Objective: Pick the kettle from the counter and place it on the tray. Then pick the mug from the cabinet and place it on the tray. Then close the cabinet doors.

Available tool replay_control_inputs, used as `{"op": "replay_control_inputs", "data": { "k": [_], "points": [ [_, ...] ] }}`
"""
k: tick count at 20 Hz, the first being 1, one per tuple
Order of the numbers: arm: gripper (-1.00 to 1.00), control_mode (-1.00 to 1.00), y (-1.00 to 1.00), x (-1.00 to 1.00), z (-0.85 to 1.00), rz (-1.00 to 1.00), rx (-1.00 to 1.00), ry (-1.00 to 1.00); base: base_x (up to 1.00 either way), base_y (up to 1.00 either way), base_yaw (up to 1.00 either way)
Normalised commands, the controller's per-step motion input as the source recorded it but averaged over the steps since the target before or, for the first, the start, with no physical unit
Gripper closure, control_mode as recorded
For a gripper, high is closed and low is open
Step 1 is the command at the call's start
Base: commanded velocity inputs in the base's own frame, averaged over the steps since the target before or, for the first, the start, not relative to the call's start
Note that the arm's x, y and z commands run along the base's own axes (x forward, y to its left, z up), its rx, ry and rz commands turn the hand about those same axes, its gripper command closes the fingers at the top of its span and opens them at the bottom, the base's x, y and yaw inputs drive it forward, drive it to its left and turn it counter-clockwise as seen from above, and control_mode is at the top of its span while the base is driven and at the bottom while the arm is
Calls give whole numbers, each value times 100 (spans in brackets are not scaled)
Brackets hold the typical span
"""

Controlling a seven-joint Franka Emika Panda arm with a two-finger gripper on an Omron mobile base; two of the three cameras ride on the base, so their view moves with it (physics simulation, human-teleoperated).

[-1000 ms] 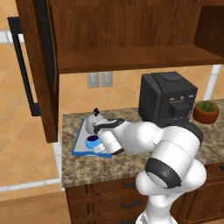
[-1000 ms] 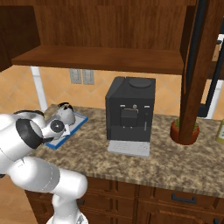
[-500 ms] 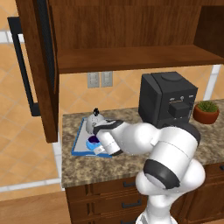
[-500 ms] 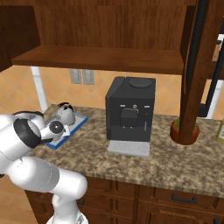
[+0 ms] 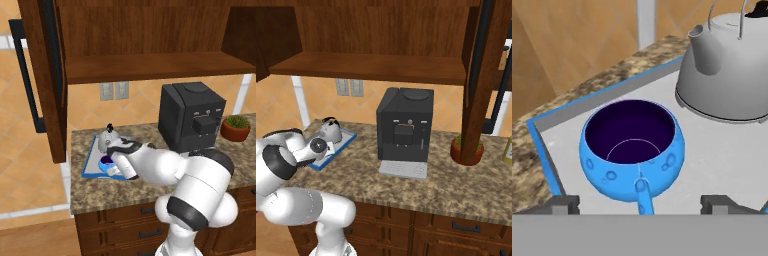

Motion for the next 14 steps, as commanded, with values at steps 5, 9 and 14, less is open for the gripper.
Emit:
{"op": "replay_control_inputs", "data": {
  "k": [5, 9, 14],
  "points": [
    [-100, -100, -1, -17, 70, -3, 0, 0, 0, 0, 0],
    [-100, -100, -1, -15, 78, -10, 0, 2, 0, 0, 0],
    [-100, -100, 0, -18, 90, -4, 0, 0, 0, 0, 0]
  ]
}}
